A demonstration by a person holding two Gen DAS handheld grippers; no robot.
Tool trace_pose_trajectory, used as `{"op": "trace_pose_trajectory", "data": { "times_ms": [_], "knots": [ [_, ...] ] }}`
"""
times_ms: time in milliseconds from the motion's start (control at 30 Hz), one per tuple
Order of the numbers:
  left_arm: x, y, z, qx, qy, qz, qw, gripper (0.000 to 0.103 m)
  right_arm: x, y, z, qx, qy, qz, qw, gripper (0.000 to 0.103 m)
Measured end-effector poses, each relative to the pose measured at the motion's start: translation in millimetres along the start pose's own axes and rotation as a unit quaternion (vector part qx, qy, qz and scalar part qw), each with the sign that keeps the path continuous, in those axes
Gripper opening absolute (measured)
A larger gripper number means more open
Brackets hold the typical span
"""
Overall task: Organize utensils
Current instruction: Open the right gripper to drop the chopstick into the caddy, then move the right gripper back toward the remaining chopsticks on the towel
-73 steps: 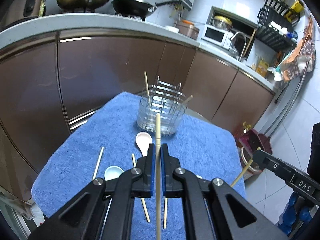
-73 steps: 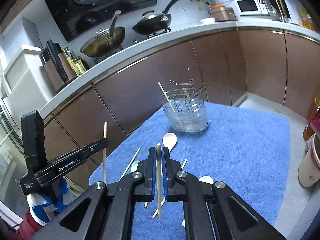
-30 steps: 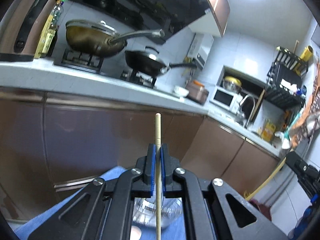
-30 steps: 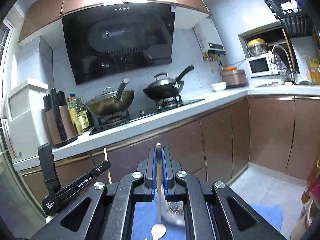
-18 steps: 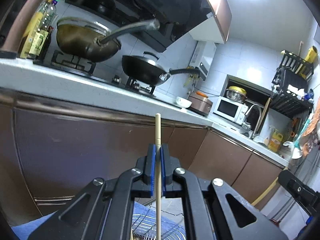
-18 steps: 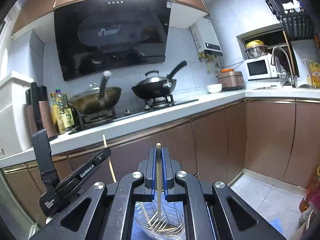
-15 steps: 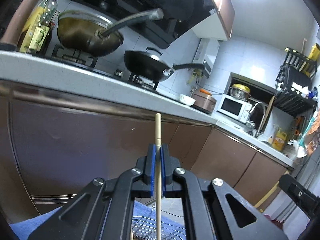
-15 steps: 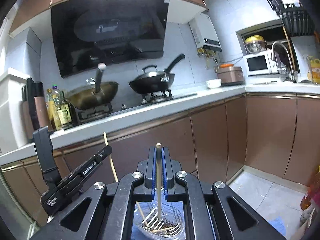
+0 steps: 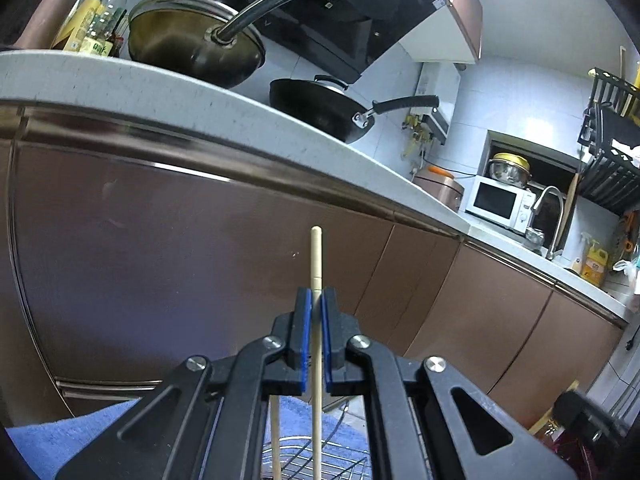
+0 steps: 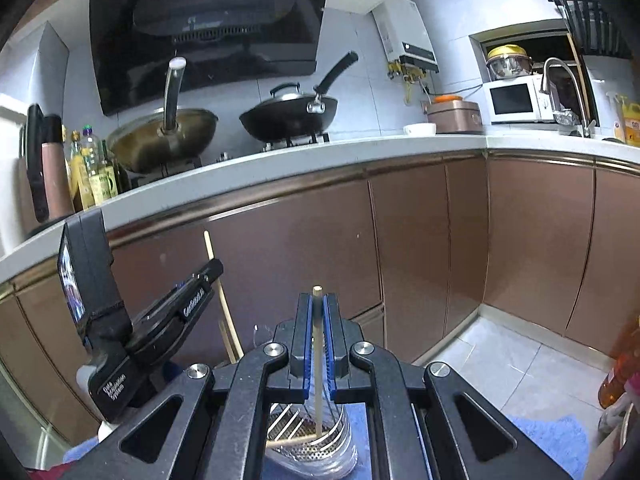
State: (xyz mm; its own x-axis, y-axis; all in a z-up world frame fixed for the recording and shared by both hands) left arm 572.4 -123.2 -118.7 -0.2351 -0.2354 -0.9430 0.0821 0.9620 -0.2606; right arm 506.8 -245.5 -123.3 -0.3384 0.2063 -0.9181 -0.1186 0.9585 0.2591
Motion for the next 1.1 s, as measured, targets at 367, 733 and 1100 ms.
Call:
{"op": "trace_pose_trajectory", "data": {
  "times_ms": [367, 733, 1100],
  "knots": [
    [18.0, 2.2, -15.6, 0.014, 0.001, 0.005, 0.9999, 0.027, 36.8, -7.3, 8.4, 0.006, 0.036, 0.002, 0.999, 0.009],
    [-42.9, 22.7, -106.7, 0.012, -0.008, 0.053, 0.9985, 0.052, 2.9, 8.6, -50.1, 0.015, 0.009, -0.008, 1.0, 0.019],
    [-52.9, 64.2, -189.3, 0.0, 0.059, 0.09, 0.9942, 0.057, -2.5, 34.7, -125.3, 0.023, 0.005, 0.0, 1.0, 0.02]
  ]
}}
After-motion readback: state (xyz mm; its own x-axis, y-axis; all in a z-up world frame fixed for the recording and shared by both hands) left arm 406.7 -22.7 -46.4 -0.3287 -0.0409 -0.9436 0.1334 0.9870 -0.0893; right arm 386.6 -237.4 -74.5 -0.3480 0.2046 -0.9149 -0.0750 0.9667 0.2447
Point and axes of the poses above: each gripper's, at about its wrist camera, not at the fingertips, and z roughly the way its jaws point, y to its left, x to its underside, the point moved 10 cm from there along z, roughly the way its jaws point, and after that the axes turned 4 degrees about z, right-handed, at the moved point
